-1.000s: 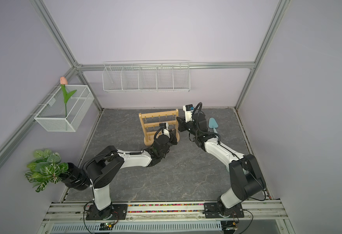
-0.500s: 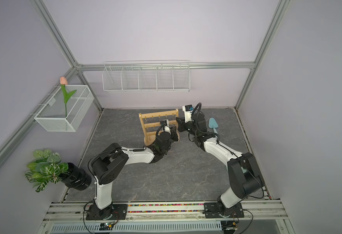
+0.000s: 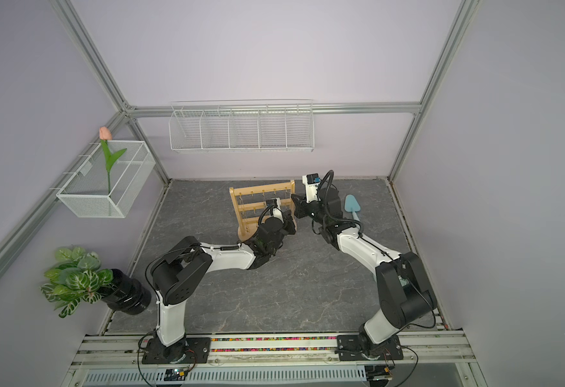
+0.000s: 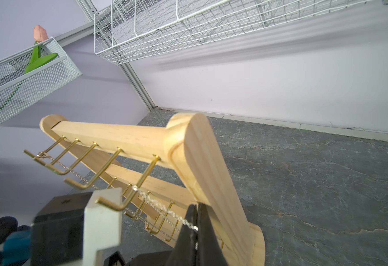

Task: Hang the necklace on the jewelry display stand
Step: Hang the necklace on the stand.

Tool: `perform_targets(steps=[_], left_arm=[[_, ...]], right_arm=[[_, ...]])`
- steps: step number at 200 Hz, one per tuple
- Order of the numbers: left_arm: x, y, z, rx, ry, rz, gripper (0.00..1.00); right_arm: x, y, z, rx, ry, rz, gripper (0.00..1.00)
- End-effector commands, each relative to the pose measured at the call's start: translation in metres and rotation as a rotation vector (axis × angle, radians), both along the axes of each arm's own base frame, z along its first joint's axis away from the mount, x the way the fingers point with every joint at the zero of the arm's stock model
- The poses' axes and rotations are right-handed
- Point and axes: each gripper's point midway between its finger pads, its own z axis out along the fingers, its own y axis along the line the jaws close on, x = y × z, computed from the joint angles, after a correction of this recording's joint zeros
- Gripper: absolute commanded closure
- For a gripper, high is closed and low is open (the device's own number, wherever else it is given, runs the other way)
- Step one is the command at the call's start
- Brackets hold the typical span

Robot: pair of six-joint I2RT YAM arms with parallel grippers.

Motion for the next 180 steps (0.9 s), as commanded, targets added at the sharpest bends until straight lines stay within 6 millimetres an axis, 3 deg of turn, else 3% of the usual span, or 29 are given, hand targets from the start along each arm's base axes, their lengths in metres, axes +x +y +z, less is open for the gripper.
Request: perform_targets(steps=[1, 103, 180], left_arm=[[-0.007, 0.003, 0.02, -0.046, -0.004, -0.027, 1.0], [-0.026, 0.021, 0.027, -0.057, 0.043, -0.035, 1.0], [-0.015, 0.032, 0.017, 0.03, 0.034, 0.048, 1.0]], right_arm=[[0.001, -0.003, 0.003, 0.02, -0.015, -0.002, 0.93], [-0.002, -0.002, -0.001, 0.018, -0.004, 0.006, 0.93], [-0.005, 0.005, -0.011, 0.03, 0.021, 0.047, 0.93]])
